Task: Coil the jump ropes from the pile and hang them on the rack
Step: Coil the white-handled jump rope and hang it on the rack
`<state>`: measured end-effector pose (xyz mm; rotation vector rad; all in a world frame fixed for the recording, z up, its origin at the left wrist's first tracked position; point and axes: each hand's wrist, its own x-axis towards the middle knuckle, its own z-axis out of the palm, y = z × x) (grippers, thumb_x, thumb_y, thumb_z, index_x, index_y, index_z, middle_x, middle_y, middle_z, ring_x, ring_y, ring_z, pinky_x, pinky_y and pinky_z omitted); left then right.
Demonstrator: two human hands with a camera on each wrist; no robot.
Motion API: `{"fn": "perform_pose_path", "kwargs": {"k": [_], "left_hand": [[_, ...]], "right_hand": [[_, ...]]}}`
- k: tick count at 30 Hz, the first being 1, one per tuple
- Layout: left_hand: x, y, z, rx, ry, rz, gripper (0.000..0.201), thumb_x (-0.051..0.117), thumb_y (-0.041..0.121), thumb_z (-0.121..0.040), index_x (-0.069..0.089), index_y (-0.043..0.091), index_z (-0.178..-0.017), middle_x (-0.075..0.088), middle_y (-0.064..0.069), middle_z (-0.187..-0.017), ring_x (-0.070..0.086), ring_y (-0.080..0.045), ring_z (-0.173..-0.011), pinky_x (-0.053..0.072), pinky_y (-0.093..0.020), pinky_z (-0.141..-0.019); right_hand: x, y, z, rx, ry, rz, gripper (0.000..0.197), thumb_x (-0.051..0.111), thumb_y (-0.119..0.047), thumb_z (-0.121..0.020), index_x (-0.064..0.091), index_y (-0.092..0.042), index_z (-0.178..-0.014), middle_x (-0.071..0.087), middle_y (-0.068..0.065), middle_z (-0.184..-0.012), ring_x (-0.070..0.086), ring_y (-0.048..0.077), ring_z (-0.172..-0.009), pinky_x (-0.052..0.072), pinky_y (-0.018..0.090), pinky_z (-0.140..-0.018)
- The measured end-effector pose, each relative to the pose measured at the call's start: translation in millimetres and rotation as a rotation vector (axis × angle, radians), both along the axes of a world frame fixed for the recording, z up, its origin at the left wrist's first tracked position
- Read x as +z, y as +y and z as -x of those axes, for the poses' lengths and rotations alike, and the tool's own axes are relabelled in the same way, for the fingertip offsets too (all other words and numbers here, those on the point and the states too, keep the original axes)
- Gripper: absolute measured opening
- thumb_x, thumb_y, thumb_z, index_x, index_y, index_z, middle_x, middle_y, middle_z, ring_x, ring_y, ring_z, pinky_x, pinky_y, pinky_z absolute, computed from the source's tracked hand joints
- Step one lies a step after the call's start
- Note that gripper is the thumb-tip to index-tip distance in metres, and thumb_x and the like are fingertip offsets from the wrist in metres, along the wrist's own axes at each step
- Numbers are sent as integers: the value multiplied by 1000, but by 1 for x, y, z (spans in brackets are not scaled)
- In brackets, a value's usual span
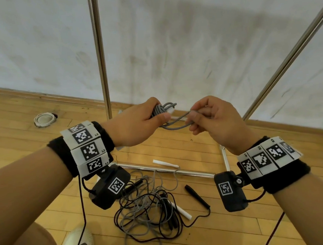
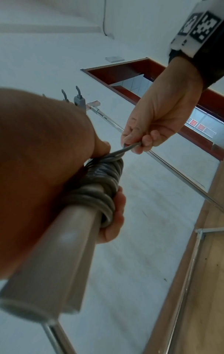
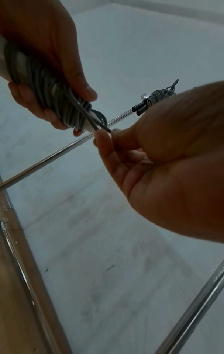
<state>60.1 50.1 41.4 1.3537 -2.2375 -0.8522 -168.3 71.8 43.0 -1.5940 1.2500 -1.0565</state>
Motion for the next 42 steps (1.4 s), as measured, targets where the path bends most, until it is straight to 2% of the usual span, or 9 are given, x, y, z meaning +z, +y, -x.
{"fn": "perform_pose_path", "kwargs": {"k": [3, 10, 15, 20, 23, 27, 31, 36, 42], "left_hand": [[-3, 0, 0, -3, -44, 22, 38, 39, 56, -98, 48, 22, -113, 65, -4, -82, 63, -21, -69, 53, -39, -62], [-3, -4, 3, 6, -66, 88, 35, 38, 55, -99, 49, 24, -110, 64, -1, -81, 59, -17, -67, 48, -33, -59], [-1, -5, 1, -64, -173, 228, 35, 39, 57, -97, 50, 25, -106, 60, 5, -78, 58, -14, -69, 51, -42, -65], [-4, -6, 0, -113, -331, 411, 43, 35, 60, -93, 49, 25, -113, 58, 9, -91, 59, -16, -79, 52, -42, -72], [-9, -6, 1, -115, -365, 452, 47, 34, 61, -93, 48, 24, -117, 60, 7, -99, 62, -19, -84, 53, -42, -74], [-13, -3, 4, -102, -329, 478, 47, 34, 63, -91, 48, 24, -113, 59, 7, -95, 60, -16, -78, 53, -40, -68], [-13, -2, 6, -114, -287, 438, 51, 38, 73, -87, 48, 27, -108, 59, 10, -90, 59, -11, -75, 53, -36, -65], [-14, 1, 8, -132, -207, 341, 45, 41, 71, -88, 48, 28, -100, 58, 12, -80, 57, -6, -69, 46, -29, -57], [-12, 2, 6, -92, 18, 117, 41, 44, 65, -90, 51, 26, -99, 61, 6, -74, 57, 1, -58, 42, -16, -48]], "right_hand": [[-3, 0, -7, -2, -31, 57, 6, 59, 1, -94, 61, -1, -99, 70, 15, -79, 67, 18, -63, 56, 27, -60], [-8, -4, -23, -6, -83, 82, 14, 66, 4, -88, 69, -10, -89, 69, 5, -61, 68, 19, -57, 56, 25, -56], [-8, -6, -27, -31, -139, 36, 8, 72, 3, -83, 66, -3, -84, 70, 10, -62, 69, 21, -54, 56, 26, -52], [-11, -6, -27, 34, -88, -21, 26, 70, 4, -85, 64, -13, -105, 69, 8, -71, 69, 21, -58, 56, 28, -55], [-15, -5, -30, 52, 8, 18, 23, 65, 6, -88, 69, -13, -100, 69, 0, -69, 69, 19, -59, 57, 27, -57], [-15, -5, -30, 9, 75, 1, 19, 66, 4, -88, 67, -15, -89, 68, -1, -66, 69, 17, -56, 56, 25, -54], [-16, -3, -31, -42, 134, -2, 15, 69, -3, -87, 60, -14, -88, 67, 6, -87, 67, 17, -52, 52, 26, -50], [-16, -4, -28, -66, 62, -43, 15, 73, -1, -83, 59, -8, -84, 70, 9, -61, 65, 22, -48, 52, 32, -50], [-9, -2, -16, 148, -214, -91, 22, 67, 8, -84, 69, -7, -100, 73, 12, -93, 70, 23, -81, 57, 31, -70]]}}
